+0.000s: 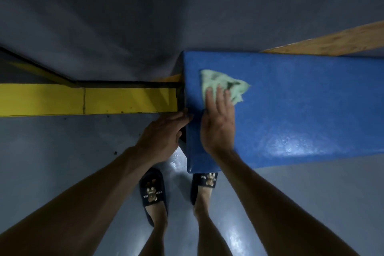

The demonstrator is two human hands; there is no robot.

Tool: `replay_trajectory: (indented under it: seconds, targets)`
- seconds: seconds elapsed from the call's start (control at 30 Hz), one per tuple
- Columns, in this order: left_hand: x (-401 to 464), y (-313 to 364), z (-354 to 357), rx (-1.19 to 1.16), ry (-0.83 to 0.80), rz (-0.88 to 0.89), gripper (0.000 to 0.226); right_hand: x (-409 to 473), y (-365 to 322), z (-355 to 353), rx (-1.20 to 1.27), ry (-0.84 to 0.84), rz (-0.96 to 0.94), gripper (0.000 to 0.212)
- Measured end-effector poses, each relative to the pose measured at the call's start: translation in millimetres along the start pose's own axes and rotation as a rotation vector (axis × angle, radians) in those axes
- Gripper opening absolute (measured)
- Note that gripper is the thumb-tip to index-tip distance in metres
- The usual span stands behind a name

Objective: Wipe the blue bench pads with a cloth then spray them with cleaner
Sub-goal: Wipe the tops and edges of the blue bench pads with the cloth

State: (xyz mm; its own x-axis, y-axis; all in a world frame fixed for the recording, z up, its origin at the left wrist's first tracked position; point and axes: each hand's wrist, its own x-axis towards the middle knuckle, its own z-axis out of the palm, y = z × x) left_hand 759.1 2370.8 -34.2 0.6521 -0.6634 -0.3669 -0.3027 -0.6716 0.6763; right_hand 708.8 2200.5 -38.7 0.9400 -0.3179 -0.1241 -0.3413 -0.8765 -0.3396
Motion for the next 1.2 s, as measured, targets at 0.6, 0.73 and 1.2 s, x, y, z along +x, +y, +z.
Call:
replay_trajectory:
  seconds: [0.6, 0.73, 1.2]
  targets:
    - [3.8, -0.7, 1.4, -0.063, 0.043, -0.076, 0.054, 99.5, 6.9, -12.8, 0.004, 0.043, -0.034, 0.067]
    - [4.5, -2.4, 5.2, -0.082, 0.080, -0.061, 0.053, 102.6, 27.0, -13.4, -0.074, -0.093, -0.527, 0.052]
    - [7.0, -5.3, 15.1, -0.149, 0.092, -0.089, 0.052, 101.3, 40.5, -26.0, 0.090, 0.110, 0.105, 0.057]
